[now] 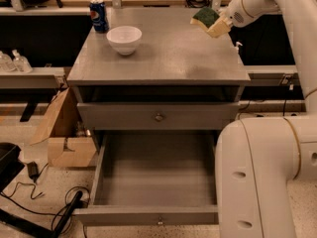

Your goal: Pick sponge from middle drawer and place on counter

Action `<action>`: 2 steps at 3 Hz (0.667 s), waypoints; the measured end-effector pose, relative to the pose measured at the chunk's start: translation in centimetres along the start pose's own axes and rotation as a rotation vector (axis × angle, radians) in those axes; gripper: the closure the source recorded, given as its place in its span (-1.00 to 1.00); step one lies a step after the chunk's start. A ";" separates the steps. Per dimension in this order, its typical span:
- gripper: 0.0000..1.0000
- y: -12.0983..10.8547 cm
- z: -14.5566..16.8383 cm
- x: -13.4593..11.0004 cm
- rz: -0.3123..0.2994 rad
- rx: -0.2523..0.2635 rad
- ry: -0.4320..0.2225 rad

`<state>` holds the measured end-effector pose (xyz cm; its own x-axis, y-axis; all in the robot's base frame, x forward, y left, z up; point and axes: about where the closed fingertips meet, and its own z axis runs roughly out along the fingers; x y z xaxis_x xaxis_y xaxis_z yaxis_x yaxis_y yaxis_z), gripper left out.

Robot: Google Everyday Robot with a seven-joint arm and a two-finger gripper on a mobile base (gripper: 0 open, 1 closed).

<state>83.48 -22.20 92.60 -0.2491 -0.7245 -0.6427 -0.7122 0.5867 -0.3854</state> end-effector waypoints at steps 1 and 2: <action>-1.00 0.3 0.7 0.1 0.001 -0.009 0.003; -1.00 0.3 0.7 0.1 0.001 -0.009 0.003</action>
Offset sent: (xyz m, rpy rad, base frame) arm 0.0013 0.0019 -0.0036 0.0006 0.0048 0.0022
